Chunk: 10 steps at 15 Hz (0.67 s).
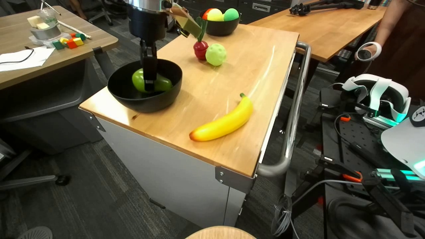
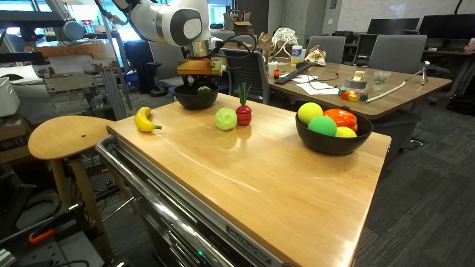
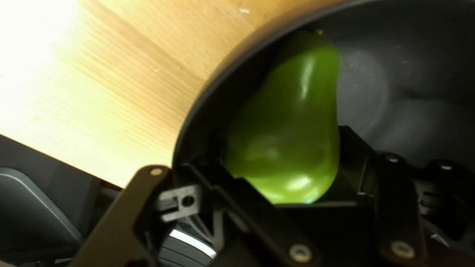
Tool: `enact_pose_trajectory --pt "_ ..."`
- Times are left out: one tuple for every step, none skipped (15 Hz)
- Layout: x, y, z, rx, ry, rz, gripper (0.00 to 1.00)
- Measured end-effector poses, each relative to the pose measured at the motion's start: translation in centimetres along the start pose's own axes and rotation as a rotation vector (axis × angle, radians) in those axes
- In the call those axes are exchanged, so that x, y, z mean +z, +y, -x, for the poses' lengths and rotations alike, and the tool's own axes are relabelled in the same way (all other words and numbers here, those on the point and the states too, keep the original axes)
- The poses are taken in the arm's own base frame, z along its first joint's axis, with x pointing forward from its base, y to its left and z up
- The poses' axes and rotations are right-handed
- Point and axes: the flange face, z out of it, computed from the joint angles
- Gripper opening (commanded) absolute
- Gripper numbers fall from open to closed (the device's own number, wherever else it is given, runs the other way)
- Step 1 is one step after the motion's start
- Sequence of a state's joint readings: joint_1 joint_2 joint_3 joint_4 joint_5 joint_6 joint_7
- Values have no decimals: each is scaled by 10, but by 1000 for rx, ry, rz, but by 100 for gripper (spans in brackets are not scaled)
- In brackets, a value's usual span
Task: Take the fruits and vegetables out of the bowls and put them on the table
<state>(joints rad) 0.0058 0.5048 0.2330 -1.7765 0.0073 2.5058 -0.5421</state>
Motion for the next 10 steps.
enact_pose_trajectory --pt "-1 4 1 5 2 3 48" --pt "-3 7 2 10 4 5 48" --pt "-5 7 2 13 8 4 48" --pt "-9 6 -1 5 17 0 48" --pt "-15 1 -5 -13 31 -5 48" --pt "-24 -5 -11 -35 50 -13 48" --pt "-36 -15 -18 -63 76 -24 48" --pt "-51 -27 -25 -97 105 -35 48" --pt "-67 -41 -31 -127 133 -48 48" --pt "-85 -56 -34 -154 157 -61 48"
